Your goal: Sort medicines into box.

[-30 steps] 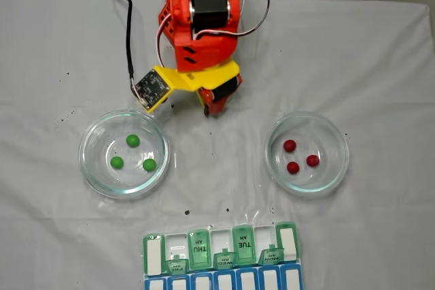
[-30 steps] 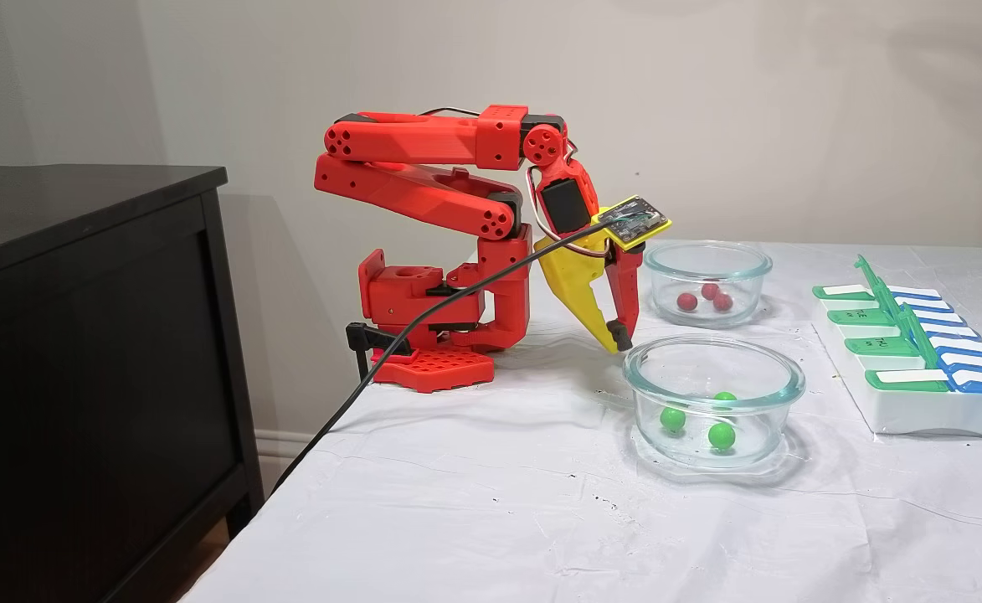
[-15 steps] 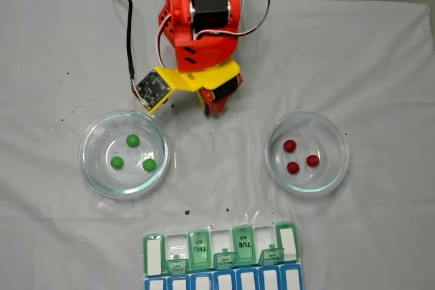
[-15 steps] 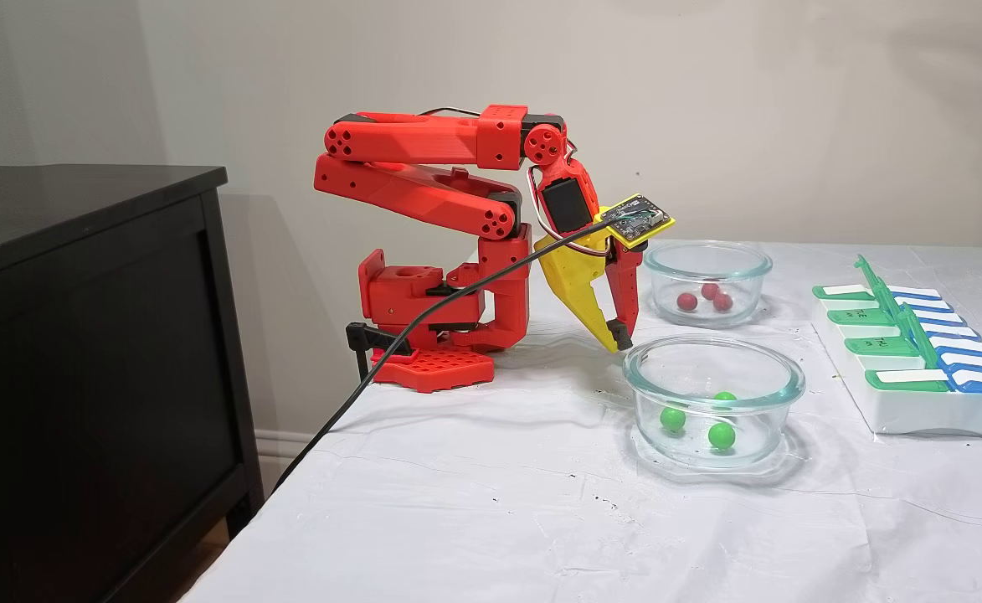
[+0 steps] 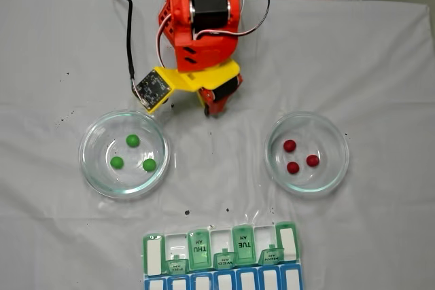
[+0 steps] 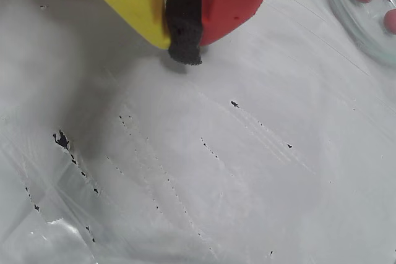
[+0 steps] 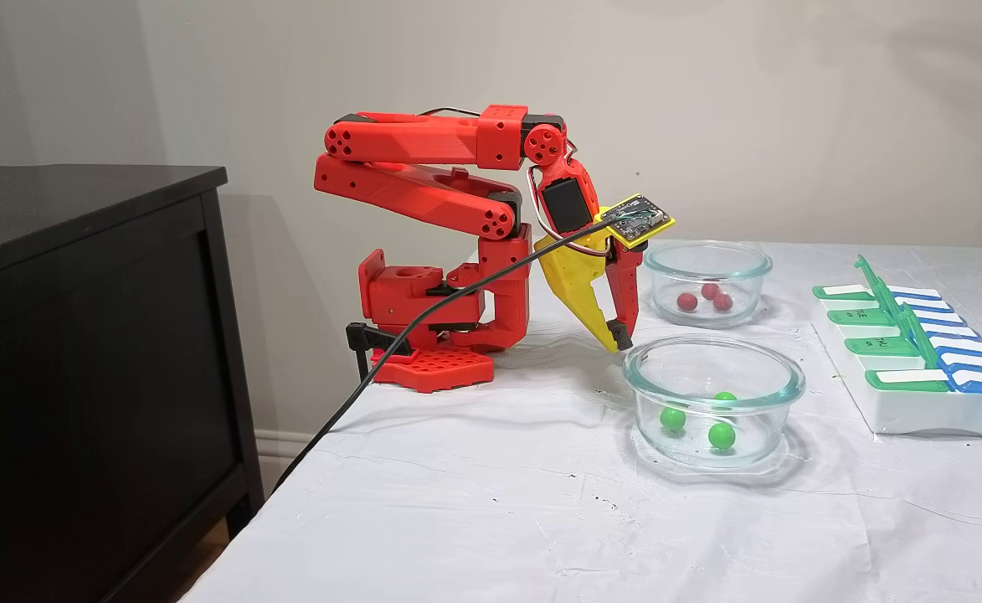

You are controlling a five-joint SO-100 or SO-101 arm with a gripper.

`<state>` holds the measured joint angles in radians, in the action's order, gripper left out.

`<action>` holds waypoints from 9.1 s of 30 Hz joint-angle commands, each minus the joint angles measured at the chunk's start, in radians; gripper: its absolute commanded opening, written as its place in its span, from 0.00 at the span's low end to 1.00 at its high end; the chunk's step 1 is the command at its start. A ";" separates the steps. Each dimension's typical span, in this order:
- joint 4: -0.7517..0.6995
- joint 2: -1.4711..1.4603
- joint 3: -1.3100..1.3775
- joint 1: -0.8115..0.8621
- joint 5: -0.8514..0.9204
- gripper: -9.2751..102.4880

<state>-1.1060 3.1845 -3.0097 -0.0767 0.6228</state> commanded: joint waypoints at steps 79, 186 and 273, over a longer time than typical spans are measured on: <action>-0.026 -1.157 1.161 -0.609 -0.295 0.17; 0.196 -1.272 1.091 -0.618 -0.341 0.08; 0.526 -1.353 1.154 -0.209 -0.531 0.26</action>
<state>-0.5921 1.7779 -1.8669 -0.2700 0.0844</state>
